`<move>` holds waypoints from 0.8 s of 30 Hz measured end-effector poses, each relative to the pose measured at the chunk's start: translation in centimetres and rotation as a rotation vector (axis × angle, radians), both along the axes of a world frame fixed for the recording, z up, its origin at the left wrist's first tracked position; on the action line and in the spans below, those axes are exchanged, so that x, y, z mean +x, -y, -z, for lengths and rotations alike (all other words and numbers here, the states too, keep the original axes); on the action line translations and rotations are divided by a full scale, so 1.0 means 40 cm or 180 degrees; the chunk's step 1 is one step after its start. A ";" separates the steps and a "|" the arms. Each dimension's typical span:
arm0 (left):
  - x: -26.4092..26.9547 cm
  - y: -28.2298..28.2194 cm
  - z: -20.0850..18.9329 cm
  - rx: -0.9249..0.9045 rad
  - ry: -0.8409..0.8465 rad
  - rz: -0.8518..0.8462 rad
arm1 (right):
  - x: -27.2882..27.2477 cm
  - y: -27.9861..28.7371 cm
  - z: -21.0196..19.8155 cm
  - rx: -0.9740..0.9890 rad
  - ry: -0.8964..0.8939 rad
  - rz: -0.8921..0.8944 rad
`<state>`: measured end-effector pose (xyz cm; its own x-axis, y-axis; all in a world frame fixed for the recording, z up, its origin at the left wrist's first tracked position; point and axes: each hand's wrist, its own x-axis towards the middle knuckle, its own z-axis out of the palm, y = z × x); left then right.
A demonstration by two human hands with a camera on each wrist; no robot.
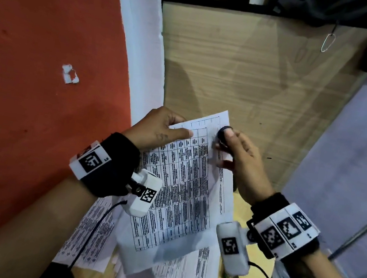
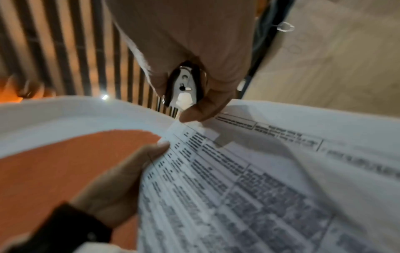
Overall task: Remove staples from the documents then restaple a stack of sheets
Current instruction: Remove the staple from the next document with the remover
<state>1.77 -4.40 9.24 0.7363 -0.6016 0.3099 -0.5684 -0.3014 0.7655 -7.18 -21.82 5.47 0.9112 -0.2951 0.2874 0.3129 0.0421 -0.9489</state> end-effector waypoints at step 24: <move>-0.006 0.024 0.019 -0.0451 -0.0021 -0.0331 | 0.029 -0.092 -0.023 -0.1895 0.0898 0.1274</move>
<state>1.53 -5.38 8.47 0.7946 -0.4727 0.3810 -0.5346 -0.2472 0.8081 -6.01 -18.15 6.39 0.6362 -0.3096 0.7067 0.4302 -0.6180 -0.6580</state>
